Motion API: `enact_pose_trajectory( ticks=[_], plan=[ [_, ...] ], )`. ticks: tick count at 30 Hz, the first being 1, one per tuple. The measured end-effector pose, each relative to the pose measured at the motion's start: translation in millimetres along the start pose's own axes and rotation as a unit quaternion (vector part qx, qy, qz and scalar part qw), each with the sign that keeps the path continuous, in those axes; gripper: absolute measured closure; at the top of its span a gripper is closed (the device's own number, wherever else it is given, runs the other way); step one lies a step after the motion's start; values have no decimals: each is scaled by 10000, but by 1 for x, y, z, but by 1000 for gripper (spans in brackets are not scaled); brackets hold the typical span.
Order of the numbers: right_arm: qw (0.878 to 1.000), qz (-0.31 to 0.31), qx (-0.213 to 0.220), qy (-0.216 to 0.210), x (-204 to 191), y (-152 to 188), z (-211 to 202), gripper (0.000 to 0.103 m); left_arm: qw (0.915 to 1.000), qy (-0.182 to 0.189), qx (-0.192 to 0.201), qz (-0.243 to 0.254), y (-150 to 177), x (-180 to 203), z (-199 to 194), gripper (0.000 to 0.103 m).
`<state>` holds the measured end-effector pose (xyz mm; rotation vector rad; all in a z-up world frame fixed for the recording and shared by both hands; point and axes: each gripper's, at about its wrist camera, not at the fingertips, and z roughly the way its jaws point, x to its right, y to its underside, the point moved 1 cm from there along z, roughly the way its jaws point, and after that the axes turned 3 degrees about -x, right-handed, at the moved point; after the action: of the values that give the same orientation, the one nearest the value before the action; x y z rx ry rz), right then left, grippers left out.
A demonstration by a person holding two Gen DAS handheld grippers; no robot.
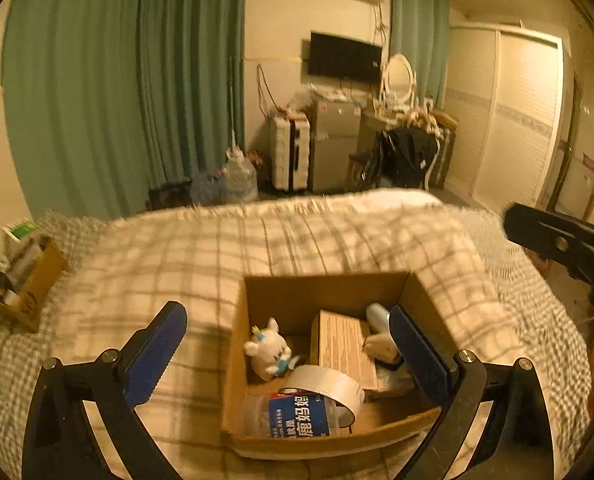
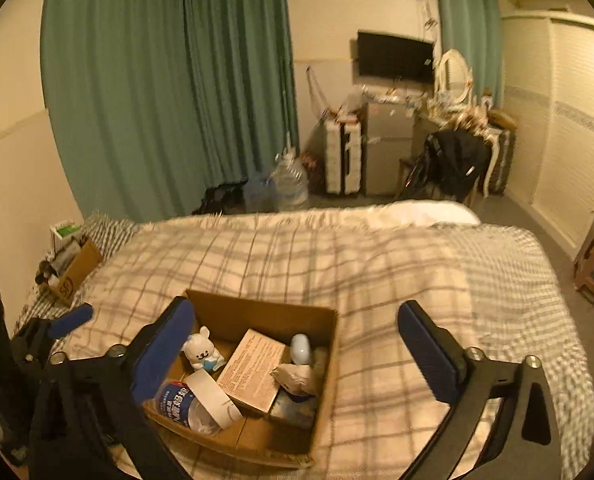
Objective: Organize objects
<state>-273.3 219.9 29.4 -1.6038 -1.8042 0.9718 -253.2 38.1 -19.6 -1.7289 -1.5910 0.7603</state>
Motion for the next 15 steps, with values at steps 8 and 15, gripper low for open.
enact_pose_trajectory(
  ticks=[8, 15],
  plan=[
    [9980, -31, 531, 337, 0, -7, -92, 0, 9970, -276, 715, 81, -19, -9, -92, 0],
    [9947, -155, 946, 383, -11, 23, -140, 0, 9931, -380, 1108, -6, -2, -11, -135, 0]
  ],
)
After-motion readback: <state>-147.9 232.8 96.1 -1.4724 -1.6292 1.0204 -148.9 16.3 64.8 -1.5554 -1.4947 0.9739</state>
